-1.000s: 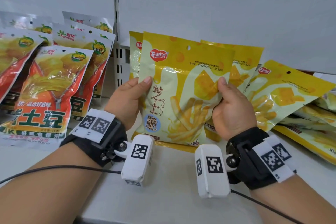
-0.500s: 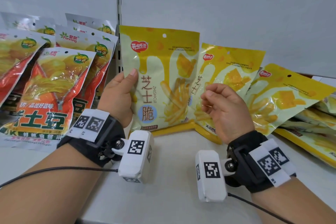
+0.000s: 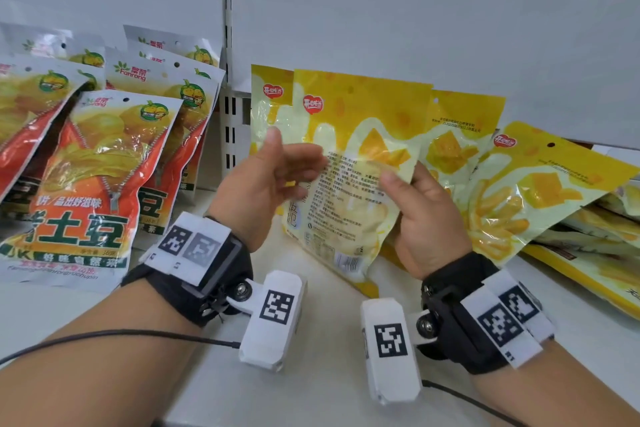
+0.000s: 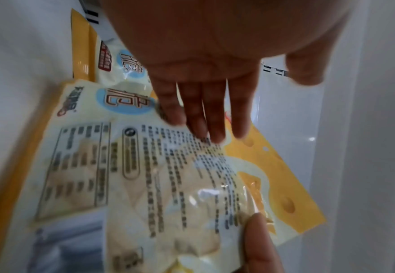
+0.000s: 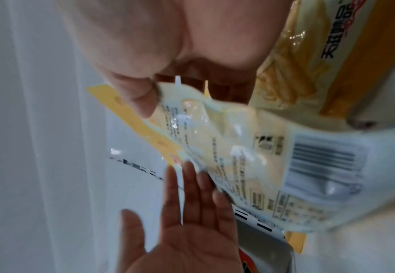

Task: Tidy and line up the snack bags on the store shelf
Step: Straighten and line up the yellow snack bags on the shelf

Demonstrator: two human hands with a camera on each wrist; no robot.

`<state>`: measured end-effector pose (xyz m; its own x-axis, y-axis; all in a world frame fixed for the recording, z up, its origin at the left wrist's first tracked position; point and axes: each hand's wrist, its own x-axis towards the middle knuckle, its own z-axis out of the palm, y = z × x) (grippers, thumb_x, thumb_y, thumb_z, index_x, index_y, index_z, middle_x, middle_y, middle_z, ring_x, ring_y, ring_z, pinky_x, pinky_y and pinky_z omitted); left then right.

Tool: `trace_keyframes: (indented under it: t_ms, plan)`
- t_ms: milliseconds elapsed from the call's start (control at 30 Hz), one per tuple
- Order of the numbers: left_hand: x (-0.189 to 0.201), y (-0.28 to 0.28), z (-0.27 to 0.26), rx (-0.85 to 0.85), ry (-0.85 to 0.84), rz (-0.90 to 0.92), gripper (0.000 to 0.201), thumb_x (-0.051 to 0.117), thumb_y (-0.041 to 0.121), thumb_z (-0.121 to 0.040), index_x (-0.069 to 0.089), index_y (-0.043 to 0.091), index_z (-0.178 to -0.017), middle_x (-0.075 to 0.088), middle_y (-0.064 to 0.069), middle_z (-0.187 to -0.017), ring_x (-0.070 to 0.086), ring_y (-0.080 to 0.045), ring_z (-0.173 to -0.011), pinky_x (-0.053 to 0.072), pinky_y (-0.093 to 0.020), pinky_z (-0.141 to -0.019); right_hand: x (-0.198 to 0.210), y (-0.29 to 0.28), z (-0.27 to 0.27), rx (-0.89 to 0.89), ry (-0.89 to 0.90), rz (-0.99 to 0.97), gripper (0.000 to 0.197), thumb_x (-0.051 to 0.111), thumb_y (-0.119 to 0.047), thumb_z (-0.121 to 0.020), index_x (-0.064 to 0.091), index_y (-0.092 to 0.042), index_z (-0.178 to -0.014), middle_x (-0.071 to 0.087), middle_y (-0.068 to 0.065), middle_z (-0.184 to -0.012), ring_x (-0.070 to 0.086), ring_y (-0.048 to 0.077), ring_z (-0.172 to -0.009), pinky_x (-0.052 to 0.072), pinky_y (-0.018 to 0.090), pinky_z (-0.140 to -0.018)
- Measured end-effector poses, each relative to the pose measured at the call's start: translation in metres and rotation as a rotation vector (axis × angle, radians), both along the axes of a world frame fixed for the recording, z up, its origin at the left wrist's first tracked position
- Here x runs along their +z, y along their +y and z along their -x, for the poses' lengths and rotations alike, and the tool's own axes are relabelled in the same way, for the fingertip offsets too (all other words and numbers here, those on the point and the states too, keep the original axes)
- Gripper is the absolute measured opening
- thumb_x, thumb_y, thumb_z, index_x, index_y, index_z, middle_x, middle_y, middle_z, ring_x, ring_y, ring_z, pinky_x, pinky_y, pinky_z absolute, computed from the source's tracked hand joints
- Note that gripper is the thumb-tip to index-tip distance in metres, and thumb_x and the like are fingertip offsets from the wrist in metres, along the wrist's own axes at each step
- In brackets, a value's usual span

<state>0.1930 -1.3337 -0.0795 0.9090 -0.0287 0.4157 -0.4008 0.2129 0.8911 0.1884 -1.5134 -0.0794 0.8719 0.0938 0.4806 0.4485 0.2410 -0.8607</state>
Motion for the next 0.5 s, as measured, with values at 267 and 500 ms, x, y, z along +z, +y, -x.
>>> trace_keyframes:
  t_ms: [267, 500]
  plan:
    - [-0.007, 0.010, -0.013, 0.172, 0.110, -0.079, 0.020, 0.054, 0.021, -0.094, 0.065, 0.014, -0.109, 0.073, -0.006, -0.100, 0.069, -0.022, -0.091, 0.055, -0.038, -0.084, 0.002, -0.004, -0.001, -0.080, 0.119, -0.008, 0.023, 0.050, -0.028, -0.093, 0.065, -0.015, -0.104, 0.071, 0.006, -0.108, 0.065, 0.018, -0.106, 0.047, 0.037, -0.093]
    - [-0.005, 0.014, -0.015, 0.159, 0.092, 0.145, 0.011, 0.057, 0.012, -0.092, 0.067, 0.015, -0.090, 0.075, -0.002, -0.077, 0.071, -0.016, -0.067, 0.056, -0.027, -0.056, -0.003, -0.003, -0.005, -0.021, 0.175, 0.073, 0.022, 0.059, -0.003, -0.084, 0.064, -0.009, -0.104, 0.070, 0.010, -0.106, 0.066, 0.026, -0.102, 0.050, 0.046, -0.095]
